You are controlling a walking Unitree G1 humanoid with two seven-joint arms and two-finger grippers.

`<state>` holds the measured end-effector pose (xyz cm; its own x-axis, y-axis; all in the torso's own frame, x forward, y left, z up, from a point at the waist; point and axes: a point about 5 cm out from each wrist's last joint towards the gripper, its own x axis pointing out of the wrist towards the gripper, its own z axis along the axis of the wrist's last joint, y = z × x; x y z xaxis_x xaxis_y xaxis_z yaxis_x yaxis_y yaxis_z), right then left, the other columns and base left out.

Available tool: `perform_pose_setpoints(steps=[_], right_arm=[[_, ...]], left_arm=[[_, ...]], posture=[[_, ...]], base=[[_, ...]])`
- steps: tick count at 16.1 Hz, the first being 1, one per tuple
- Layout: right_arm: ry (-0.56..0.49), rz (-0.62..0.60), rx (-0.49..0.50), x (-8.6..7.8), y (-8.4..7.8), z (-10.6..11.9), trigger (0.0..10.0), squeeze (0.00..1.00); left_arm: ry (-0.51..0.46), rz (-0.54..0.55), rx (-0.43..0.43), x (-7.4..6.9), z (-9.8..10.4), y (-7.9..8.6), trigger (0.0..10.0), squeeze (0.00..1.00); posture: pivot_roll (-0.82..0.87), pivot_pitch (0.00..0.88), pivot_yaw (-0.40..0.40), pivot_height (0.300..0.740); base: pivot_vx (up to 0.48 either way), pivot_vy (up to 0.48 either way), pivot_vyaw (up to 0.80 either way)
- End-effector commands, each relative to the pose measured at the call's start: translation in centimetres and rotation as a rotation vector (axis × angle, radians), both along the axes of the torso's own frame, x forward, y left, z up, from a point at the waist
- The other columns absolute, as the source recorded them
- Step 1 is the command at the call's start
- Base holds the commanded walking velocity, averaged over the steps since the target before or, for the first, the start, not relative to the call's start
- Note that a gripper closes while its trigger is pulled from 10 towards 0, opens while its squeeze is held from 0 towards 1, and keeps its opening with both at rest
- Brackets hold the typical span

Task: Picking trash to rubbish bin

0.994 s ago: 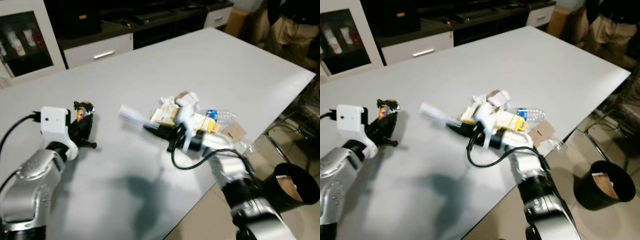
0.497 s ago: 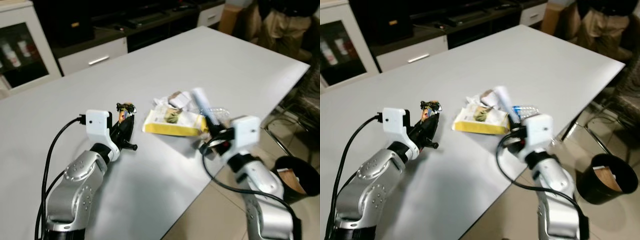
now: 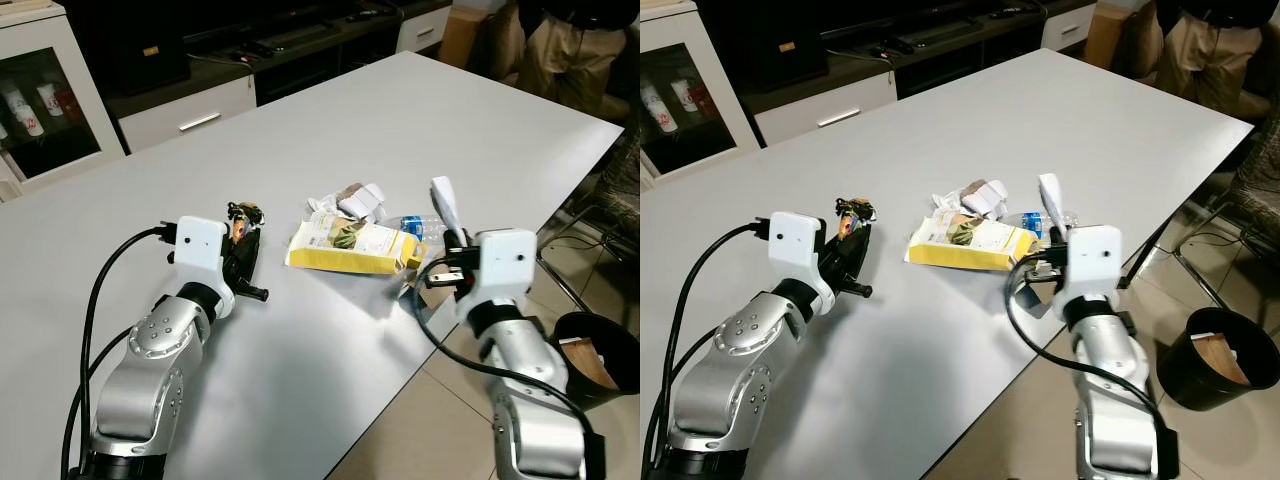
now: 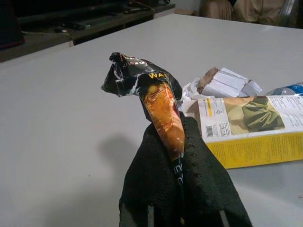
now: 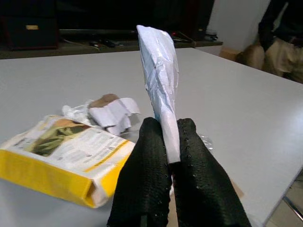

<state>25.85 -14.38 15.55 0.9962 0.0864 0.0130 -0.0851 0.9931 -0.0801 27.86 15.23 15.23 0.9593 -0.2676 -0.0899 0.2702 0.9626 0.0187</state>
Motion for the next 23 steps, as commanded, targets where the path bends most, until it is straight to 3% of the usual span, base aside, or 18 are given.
perform_pose_setpoints(steps=[1, 4, 12, 17, 23], right_arm=[[0.007, -0.004, -0.006, 0.1, 0.3, 0.1, 10.0, 0.00], [-0.009, 0.003, 0.010, 0.0, 0.3, 0.5, 10.0, 0.00], [-0.050, 0.049, 0.036, -0.5, 1.5, 1.7, 10.0, 0.00], [-0.046, 0.047, 0.046, -0.6, 1.7, 1.7, 10.0, 0.00], [-0.029, 0.042, 0.049, -0.9, 1.7, 1.3, 10.0, 0.00]], left_arm=[[-0.030, 0.003, 0.015, 0.2, 0.6, -0.2, 10.0, 0.00], [-0.042, 0.003, 0.033, 0.1, 0.9, -0.2, 10.0, 0.00], [-0.154, 0.035, 0.059, 0.8, 5.1, 1.2, 10.0, 0.00], [-0.169, 0.023, 0.060, 1.0, 5.9, 1.1, 10.0, 0.00], [-0.150, 0.007, 0.055, 0.8, 5.5, 0.8, 10.0, 0.00]], posture=[[-0.09, 0.000, 0.000, 0.740], [-0.09, 0.000, -0.004, 0.740], [-0.08, 0.000, -0.008, 0.740], [-0.07, 0.000, -0.002, 0.740], [-0.08, 0.000, -0.004, 0.740]], base=[[0.000, -0.315, 0.00], [0.000, -0.465, 0.00], [0.000, -0.480, -0.32], [0.000, -0.480, -0.34], [0.000, -0.480, 0.00]])
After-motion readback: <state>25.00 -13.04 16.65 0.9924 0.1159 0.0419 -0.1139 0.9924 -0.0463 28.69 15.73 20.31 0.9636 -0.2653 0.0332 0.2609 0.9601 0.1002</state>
